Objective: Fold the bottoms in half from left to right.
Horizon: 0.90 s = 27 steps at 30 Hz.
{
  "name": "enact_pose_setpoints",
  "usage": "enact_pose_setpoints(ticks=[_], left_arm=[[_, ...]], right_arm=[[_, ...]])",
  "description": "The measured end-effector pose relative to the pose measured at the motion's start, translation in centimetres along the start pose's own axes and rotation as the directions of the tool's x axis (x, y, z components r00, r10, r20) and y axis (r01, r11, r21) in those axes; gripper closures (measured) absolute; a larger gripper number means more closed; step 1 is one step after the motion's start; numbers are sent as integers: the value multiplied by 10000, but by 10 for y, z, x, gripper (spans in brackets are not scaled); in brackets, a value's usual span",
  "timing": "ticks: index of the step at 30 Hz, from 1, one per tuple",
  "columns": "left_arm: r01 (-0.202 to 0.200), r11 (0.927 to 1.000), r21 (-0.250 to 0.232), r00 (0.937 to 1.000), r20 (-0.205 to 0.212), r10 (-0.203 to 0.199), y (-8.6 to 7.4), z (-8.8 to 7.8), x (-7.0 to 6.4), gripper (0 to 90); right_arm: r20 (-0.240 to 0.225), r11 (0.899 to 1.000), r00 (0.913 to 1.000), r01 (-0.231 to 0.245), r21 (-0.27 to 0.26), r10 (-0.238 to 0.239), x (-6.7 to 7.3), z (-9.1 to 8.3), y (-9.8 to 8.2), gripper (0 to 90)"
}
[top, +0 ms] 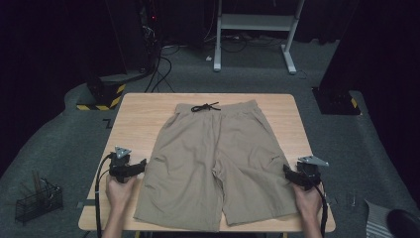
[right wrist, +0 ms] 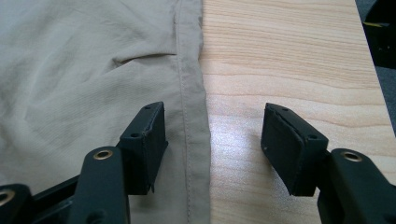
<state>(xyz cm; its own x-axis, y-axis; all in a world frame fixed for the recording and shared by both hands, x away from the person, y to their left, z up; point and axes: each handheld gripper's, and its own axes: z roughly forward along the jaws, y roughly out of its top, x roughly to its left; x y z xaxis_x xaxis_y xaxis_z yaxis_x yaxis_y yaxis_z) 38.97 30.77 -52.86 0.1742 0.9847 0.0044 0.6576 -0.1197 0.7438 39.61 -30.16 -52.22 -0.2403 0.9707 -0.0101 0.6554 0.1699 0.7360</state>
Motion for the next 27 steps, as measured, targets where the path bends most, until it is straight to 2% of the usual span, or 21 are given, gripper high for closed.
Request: enact_pose_setpoints(ticks=[15, 17, 20, 22, 23, 25, 27], left_arm=[[-11, 10000, -23, 9999, 116, 11, 0, 0, 0, 254], [-9, 10000, -36, 9996, 278, 10, 0, -1, 2, 261], [432, 9991, -25, 9944, 964, -428, 1, -3, 2, 256], [441, 9990, -60, 9925, 1141, -431, 2, -2, -1, 255], [437, 9990, -133, 9898, 1364, -415, 3, -3, -5, 255], [500, 9985, -217, 9874, 1516, -461, 3, -3, -7, 254], [503, 9983, -290, 9853, 1649, -448, 4, -5, -8, 255]], right_arm=[[-92, 10000, 9999, 66, 16, -66, -1, 0, 0, 401], [-120, 9998, 9999, 106, 161, -104, 0, 0, 3, 392], [-139, 9998, 9998, 143, 160, -141, 2, 0, 2, 389], [-221, 9997, 9995, 220, 60, -219, 5, -2, 3, 384], [-224, 9995, 9993, 305, -126, -307, 7, -6, 4, 387], [-275, 9993, 9992, 280, -235, -286, 8, -9, 5, 387], [-282, 9982, 9985, 464, -369, -475, 11, -13, 8, 391]])
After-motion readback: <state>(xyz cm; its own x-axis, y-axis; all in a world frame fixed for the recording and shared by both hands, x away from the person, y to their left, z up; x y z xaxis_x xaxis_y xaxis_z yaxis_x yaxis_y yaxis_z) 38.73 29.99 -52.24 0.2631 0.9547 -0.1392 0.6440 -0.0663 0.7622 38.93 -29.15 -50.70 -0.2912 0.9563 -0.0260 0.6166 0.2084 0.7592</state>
